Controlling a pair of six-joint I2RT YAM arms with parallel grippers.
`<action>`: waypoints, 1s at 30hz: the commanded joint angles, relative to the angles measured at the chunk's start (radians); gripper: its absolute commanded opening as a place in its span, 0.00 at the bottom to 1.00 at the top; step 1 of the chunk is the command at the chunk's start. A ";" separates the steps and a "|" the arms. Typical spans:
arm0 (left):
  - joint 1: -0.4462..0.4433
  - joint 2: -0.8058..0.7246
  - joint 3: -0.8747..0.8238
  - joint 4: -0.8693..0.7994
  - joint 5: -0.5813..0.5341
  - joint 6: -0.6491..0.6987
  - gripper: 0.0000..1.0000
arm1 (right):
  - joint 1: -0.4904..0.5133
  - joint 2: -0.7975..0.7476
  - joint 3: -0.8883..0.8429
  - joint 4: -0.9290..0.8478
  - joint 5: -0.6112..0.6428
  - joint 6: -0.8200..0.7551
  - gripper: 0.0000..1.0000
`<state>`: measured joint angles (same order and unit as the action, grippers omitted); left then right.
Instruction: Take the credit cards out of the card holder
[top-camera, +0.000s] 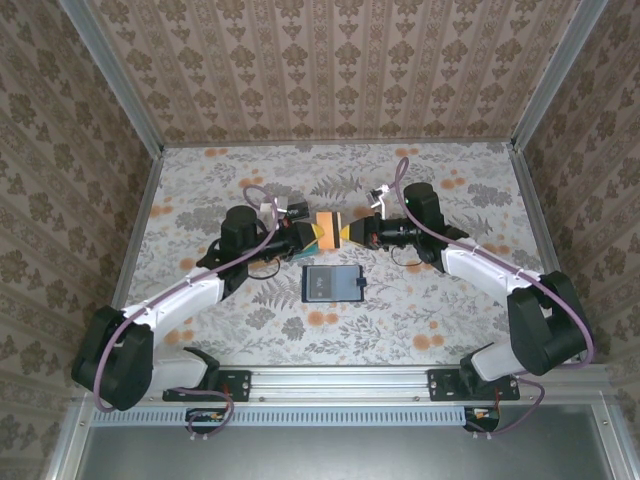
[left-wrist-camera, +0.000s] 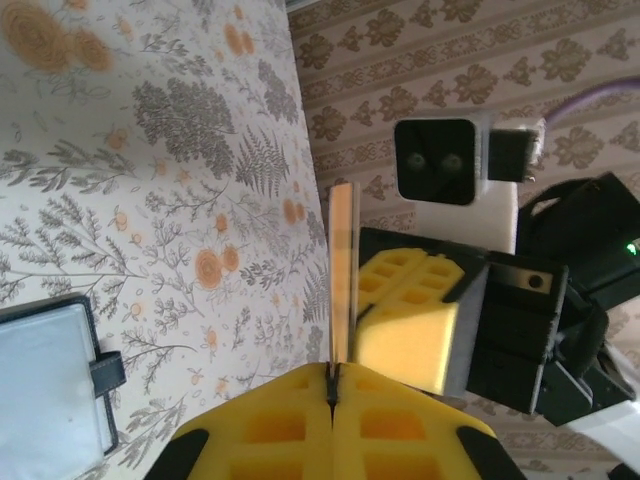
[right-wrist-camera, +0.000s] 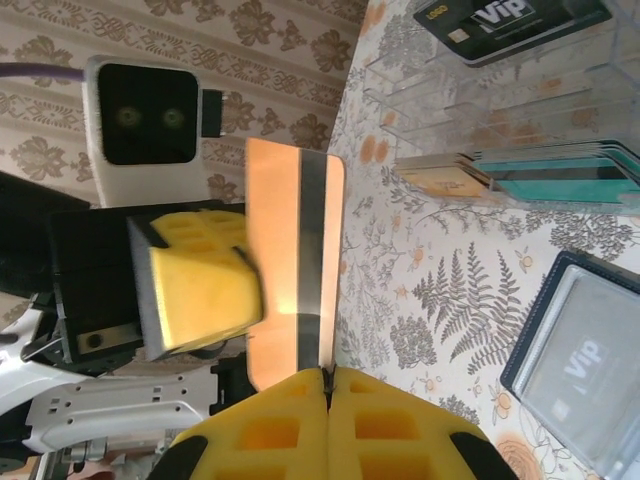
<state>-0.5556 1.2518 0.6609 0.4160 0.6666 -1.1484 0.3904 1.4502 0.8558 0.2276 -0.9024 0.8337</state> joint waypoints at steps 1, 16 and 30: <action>-0.004 -0.027 0.038 -0.023 0.019 0.036 0.00 | 0.001 0.012 0.016 -0.036 -0.010 -0.038 0.17; 0.013 -0.189 0.288 -1.022 -0.375 0.856 0.00 | -0.019 -0.121 0.060 -0.336 0.204 -0.234 0.99; -0.001 -0.178 0.248 -1.166 -0.728 1.637 0.00 | -0.019 -0.197 0.027 -0.363 0.281 -0.256 1.00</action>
<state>-0.5495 1.0611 0.9295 -0.6994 0.0662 0.2691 0.3756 1.2903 0.8822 -0.1135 -0.6552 0.6014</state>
